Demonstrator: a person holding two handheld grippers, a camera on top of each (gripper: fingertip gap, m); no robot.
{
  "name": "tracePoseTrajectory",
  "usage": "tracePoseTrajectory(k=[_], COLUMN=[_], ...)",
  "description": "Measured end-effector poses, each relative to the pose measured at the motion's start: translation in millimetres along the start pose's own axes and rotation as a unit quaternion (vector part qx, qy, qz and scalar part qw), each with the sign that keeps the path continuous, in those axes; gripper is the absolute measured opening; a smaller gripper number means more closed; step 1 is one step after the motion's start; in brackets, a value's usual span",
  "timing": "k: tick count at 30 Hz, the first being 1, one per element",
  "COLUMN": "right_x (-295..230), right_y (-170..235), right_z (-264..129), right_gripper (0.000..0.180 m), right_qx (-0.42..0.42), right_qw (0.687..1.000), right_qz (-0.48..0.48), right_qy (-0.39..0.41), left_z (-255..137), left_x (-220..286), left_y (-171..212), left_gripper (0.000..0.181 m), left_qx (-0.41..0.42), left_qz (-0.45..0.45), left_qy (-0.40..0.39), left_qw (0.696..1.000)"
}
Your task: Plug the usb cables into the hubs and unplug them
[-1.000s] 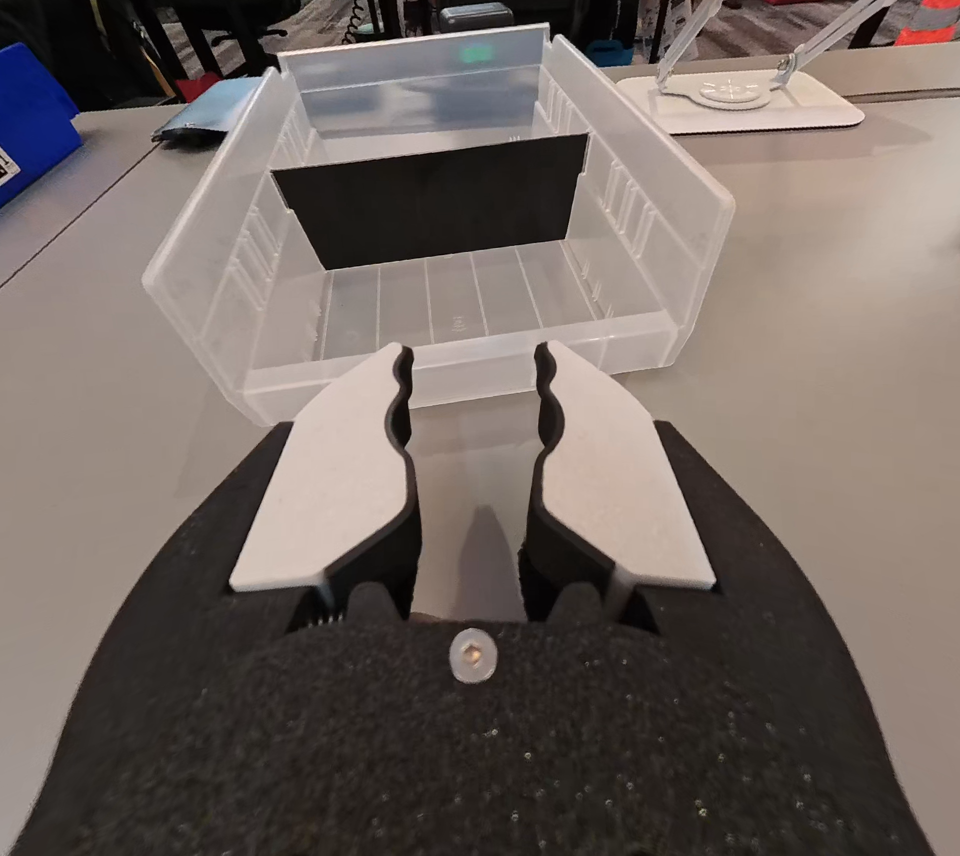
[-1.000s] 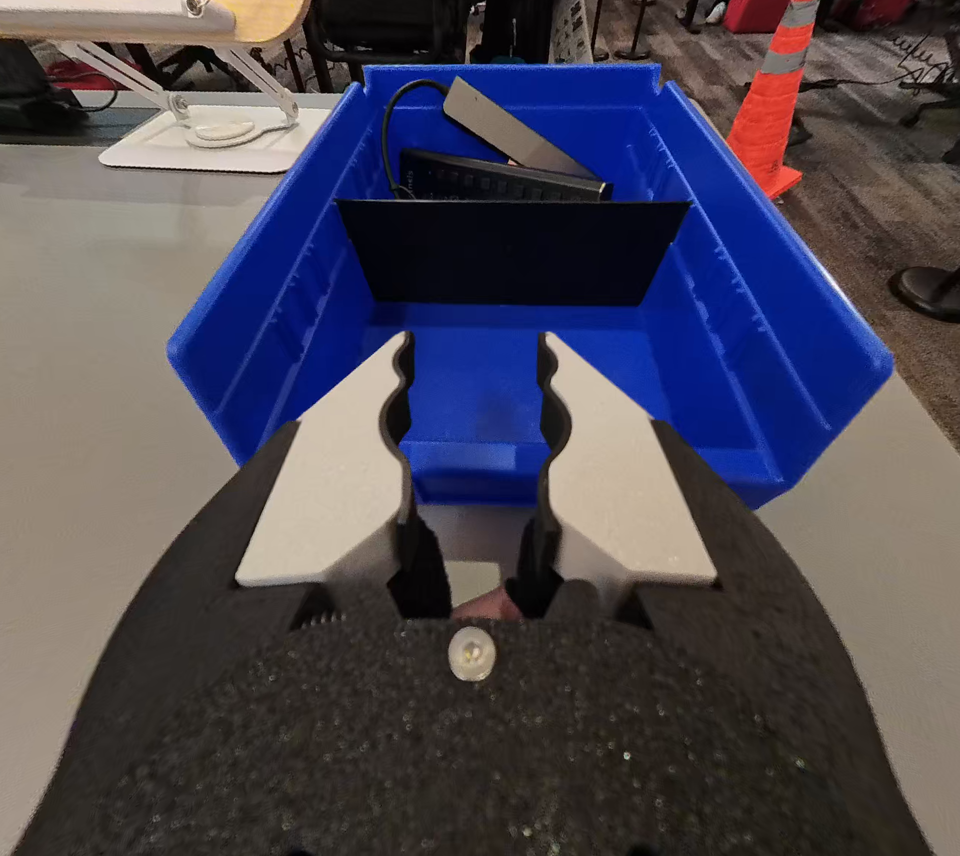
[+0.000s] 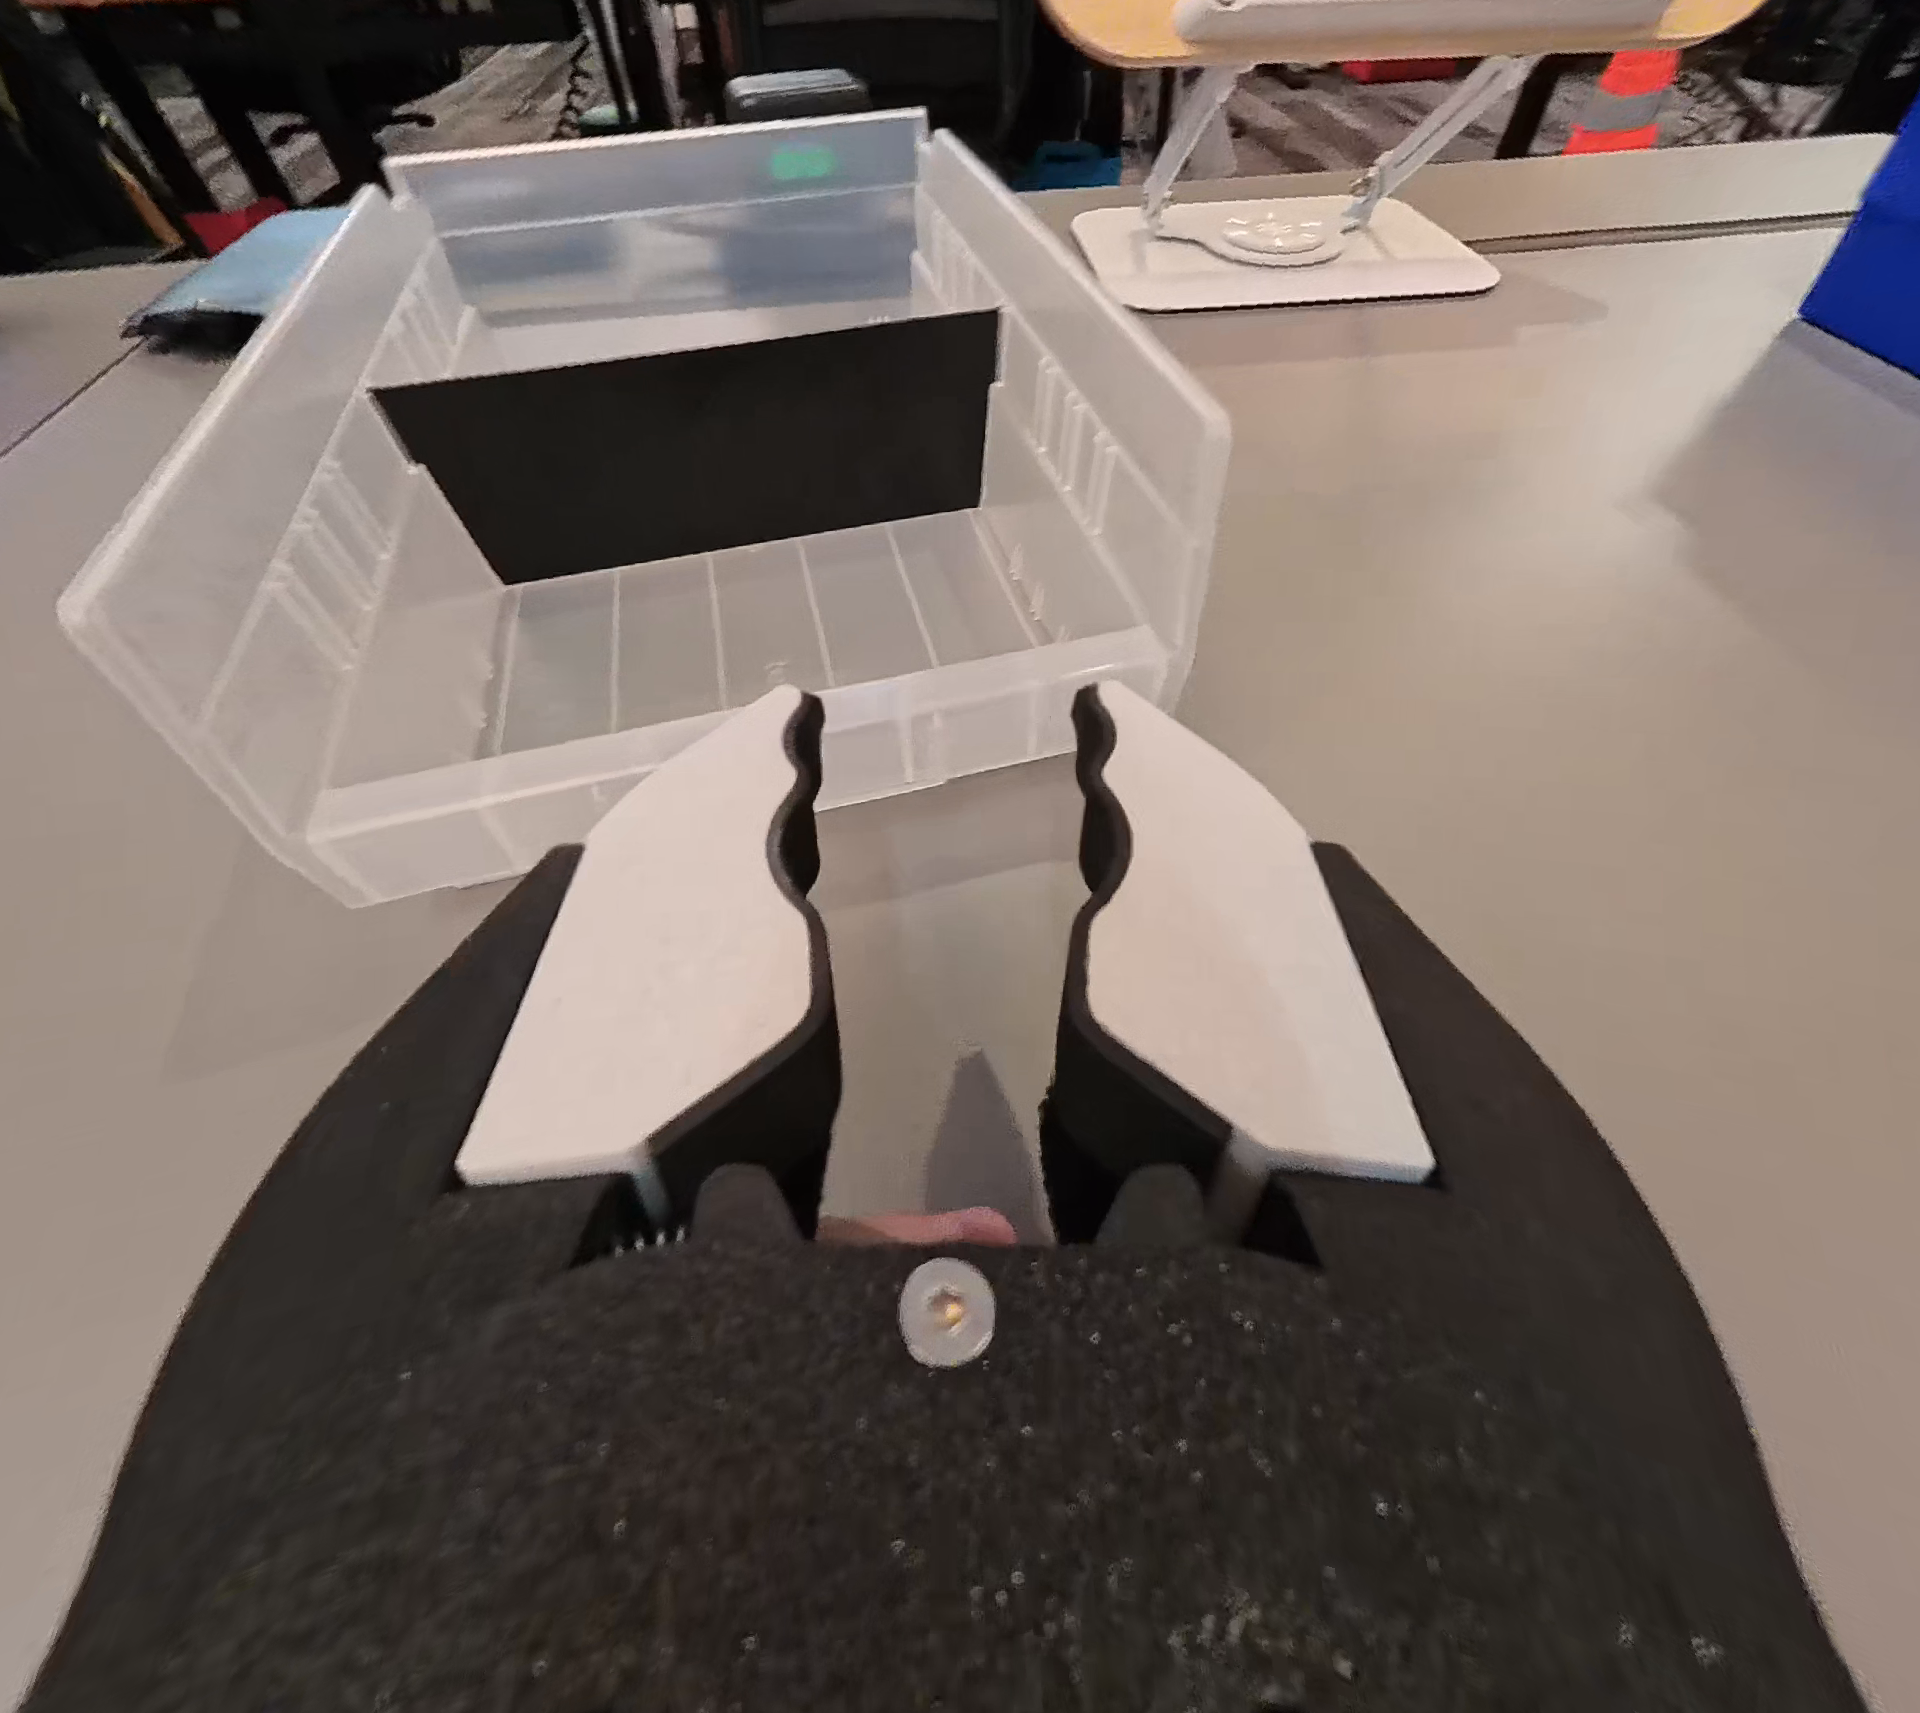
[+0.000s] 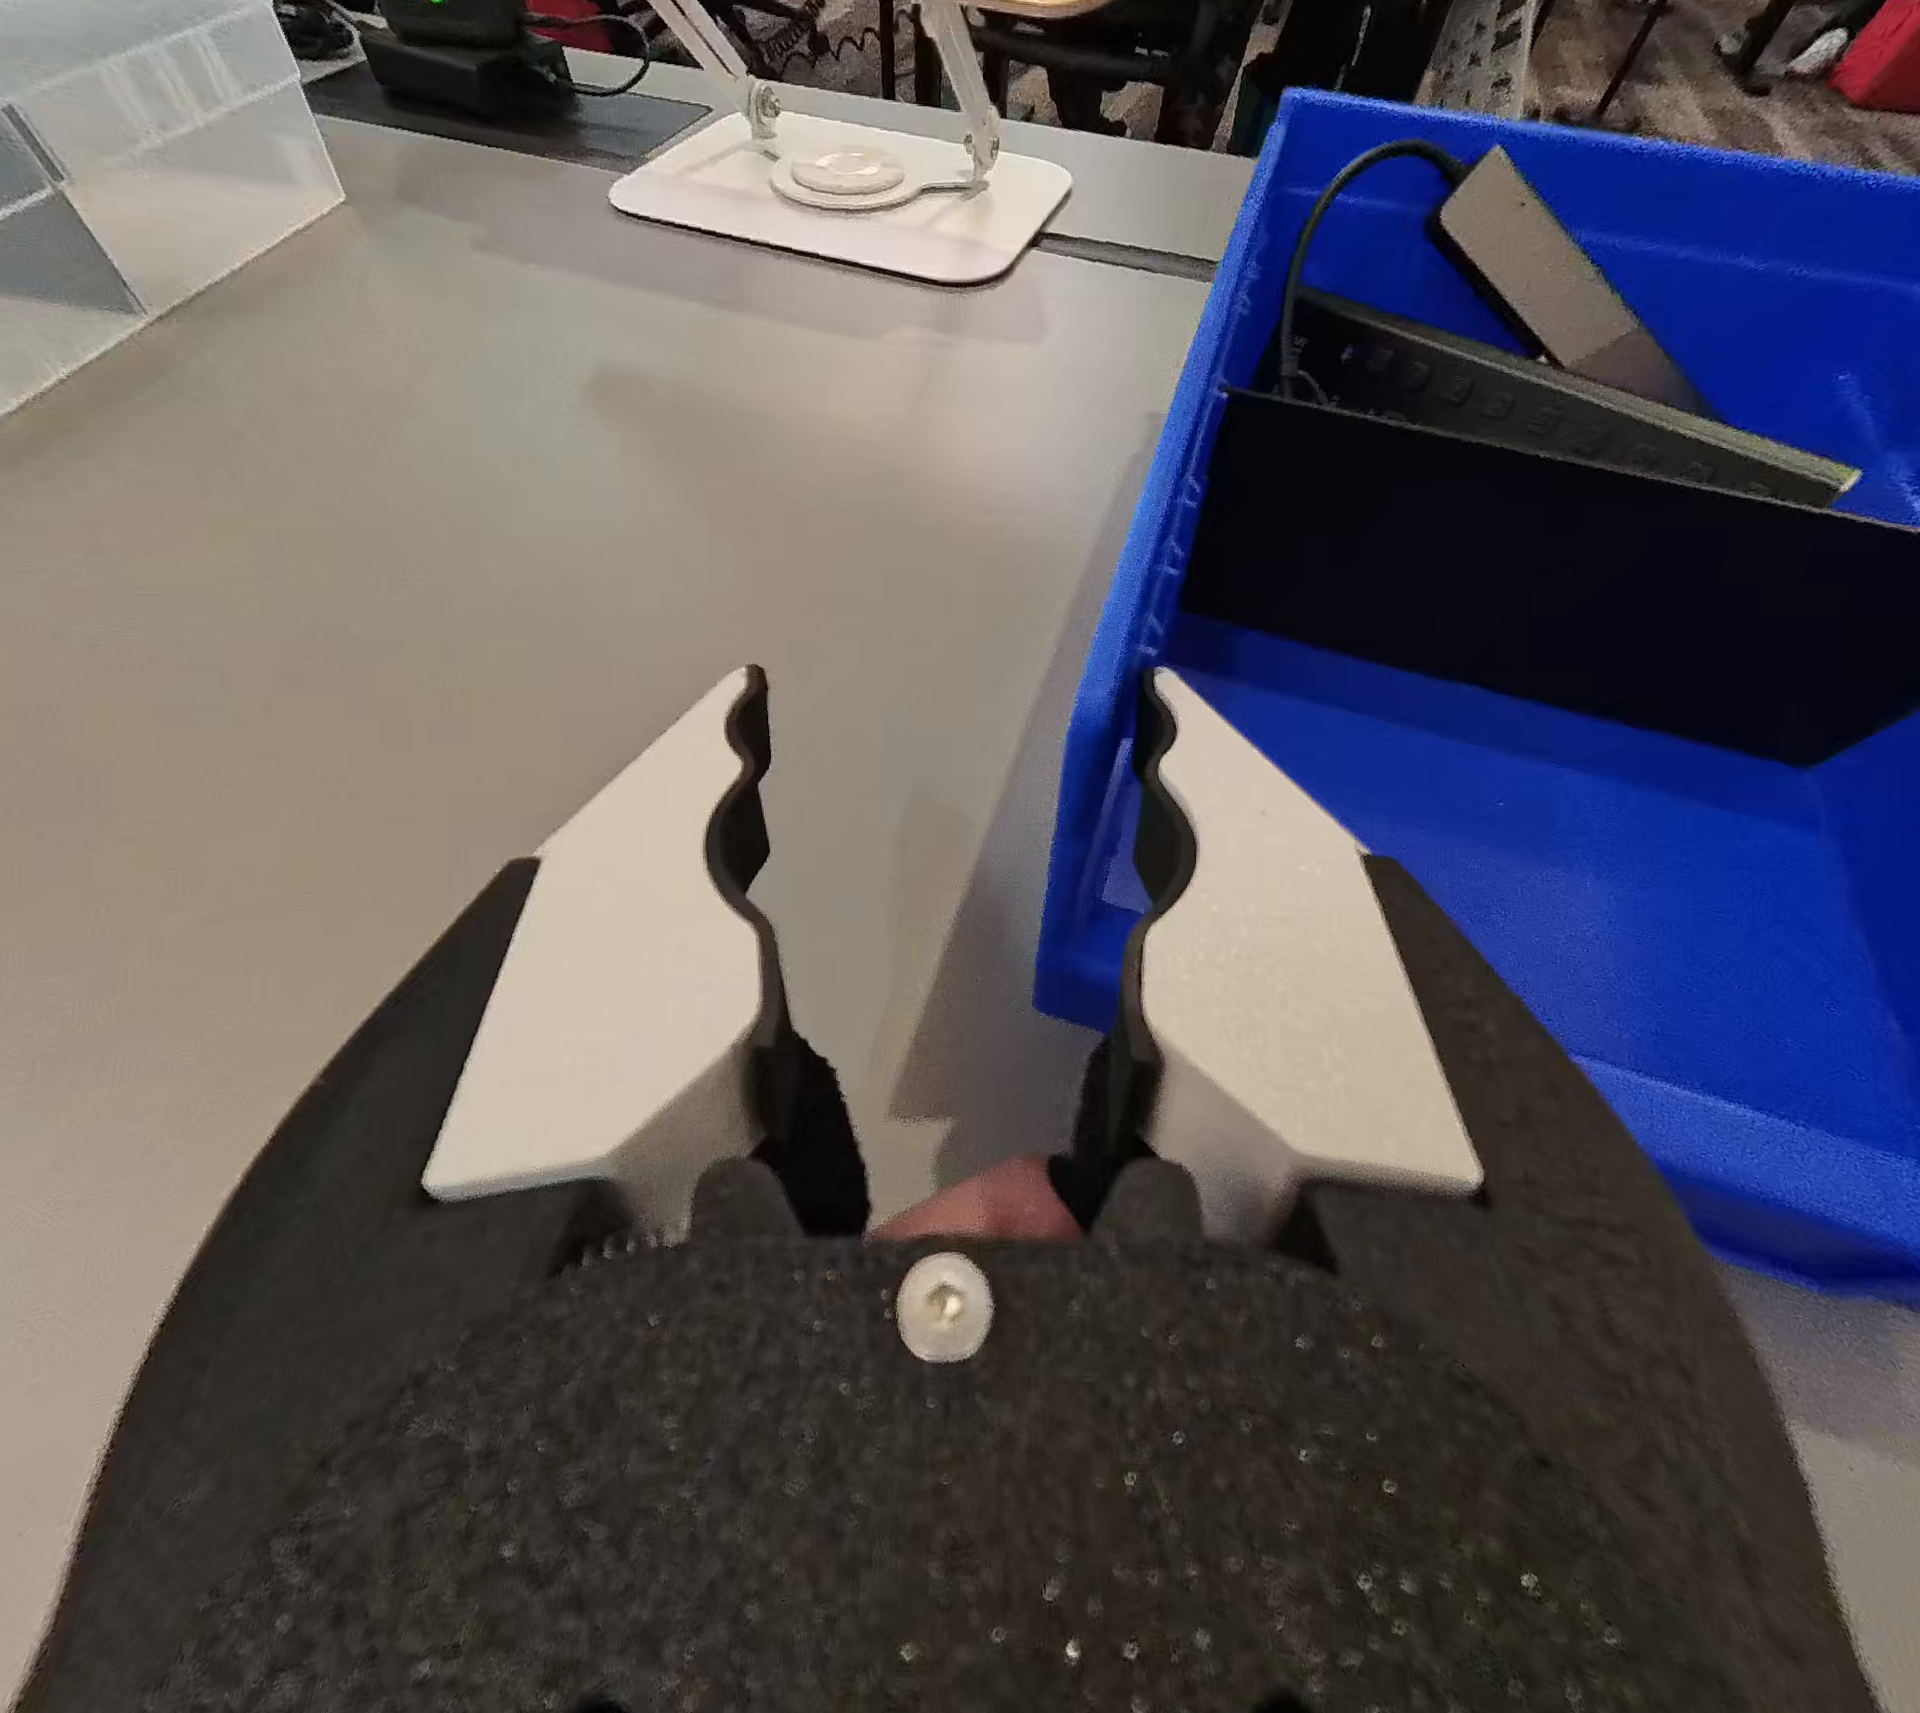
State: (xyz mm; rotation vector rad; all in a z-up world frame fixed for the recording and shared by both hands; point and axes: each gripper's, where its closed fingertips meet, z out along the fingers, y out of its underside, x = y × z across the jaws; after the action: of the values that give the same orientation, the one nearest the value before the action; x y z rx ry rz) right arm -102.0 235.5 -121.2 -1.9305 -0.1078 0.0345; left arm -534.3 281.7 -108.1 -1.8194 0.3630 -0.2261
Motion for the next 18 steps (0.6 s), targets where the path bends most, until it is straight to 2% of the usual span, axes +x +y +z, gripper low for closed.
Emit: tracePoseTrajectory(k=[3, 5, 8, 9, 13, 15, 17, 18], right_x=[-11, -31, -64, -70, -40, -10, 30, 51], right_y=[-2, -1, -2, -5, -32, -46, -47, -42], right_z=[-1, -6, -23, -30, -60, -81, -100, -108], right_gripper=[0.07, 0.072, 0.051, 0.05, 0.056, 0.055, 0.054, 0.052], right_qx=[0.0, 0.0, 0.017, 0.035, 0.126, 0.178, 0.193, 0.187], right_qw=[0.999, 0.997, 0.986, 0.983, 0.989, 0.984, 0.975, 0.969], right_qz=[0.02, 0.003, -0.021, -0.027, -0.016, 0.022, 0.041, 0.045], right_qy=[-0.025, -0.083, -0.164, -0.176, -0.073, -0.001, 0.101, 0.155], left_z=[-1, -1, 4, 8, 22, 26, 26, 26], left_x=[20, 41, 91, 114, 205, 244, 283, 300], left_y=[-5, -12, -18, -15, -3, -13, -26, -34], left_gripper=[0.048, 0.047, 0.046, 0.046, 0.053, 0.053, 0.046, 0.049], left_qx=[0.009, 0.017, 0.022, 0.008, -0.048, -0.022, 0.016, 0.042], left_qz=[0.015, 0.023, 0.03, 0.03, 0.047, 0.064, 0.066, 0.063], left_qy=[0.027, 0.048, 0.116, 0.148, 0.25, 0.278, 0.314, 0.323], left_qw=[0.999, 0.998, 0.993, 0.988, 0.966, 0.958, 0.947, 0.943])
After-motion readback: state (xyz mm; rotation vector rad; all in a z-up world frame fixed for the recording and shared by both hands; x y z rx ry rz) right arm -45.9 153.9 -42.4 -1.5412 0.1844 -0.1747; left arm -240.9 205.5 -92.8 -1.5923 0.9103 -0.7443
